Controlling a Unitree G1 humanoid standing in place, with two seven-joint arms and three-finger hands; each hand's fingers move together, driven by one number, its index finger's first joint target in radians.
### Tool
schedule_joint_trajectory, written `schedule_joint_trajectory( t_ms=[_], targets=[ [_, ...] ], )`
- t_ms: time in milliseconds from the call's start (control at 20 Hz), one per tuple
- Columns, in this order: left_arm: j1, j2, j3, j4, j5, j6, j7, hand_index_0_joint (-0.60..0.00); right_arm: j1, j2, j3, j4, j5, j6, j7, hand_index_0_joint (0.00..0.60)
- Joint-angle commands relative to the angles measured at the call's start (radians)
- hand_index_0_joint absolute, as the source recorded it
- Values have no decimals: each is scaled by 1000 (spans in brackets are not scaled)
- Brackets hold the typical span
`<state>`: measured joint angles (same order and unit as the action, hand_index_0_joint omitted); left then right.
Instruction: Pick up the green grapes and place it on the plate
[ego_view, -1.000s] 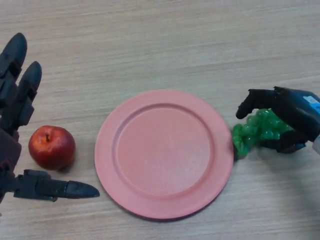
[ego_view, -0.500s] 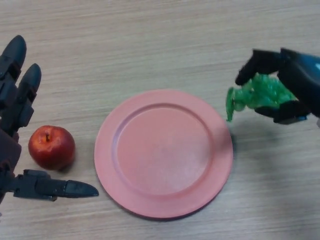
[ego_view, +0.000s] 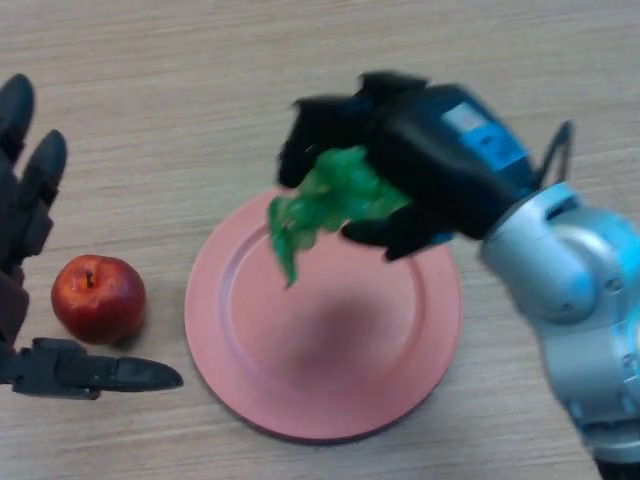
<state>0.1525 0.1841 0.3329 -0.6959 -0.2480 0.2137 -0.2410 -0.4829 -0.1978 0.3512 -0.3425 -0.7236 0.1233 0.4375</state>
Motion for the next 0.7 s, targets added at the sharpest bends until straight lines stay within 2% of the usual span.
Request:
schedule_joint_trajectory(
  t_ms=[50,100,150,200,350,550,700],
  targets=[
    [-9,30,56,-63,-23,-152,8,0,-52,6,-46,-79,31,-44,-72,400],
    [-7,27,56,-58,-20,-161,7,0,-56,7,-34,-87,33,-41,-79,249],
    [-6,25,57,-53,-18,-168,8,0,-59,7,-22,-95,38,-34,-86,150],
    [-3,23,60,-46,-14,-183,11,0,-59,8,9,-122,61,-2,-107,8],
    [-5,24,59,-44,-9,-188,13,0,-53,8,20,-133,101,21,-137,0],
    [-10,28,50,-42,-2,-178,15,0,-17,8,-38,-192,183,74,-128,0],
    [-24,41,44,-43,9,-149,14,0,70,8,-124,-324,348,205,-134,0]
  ],
)
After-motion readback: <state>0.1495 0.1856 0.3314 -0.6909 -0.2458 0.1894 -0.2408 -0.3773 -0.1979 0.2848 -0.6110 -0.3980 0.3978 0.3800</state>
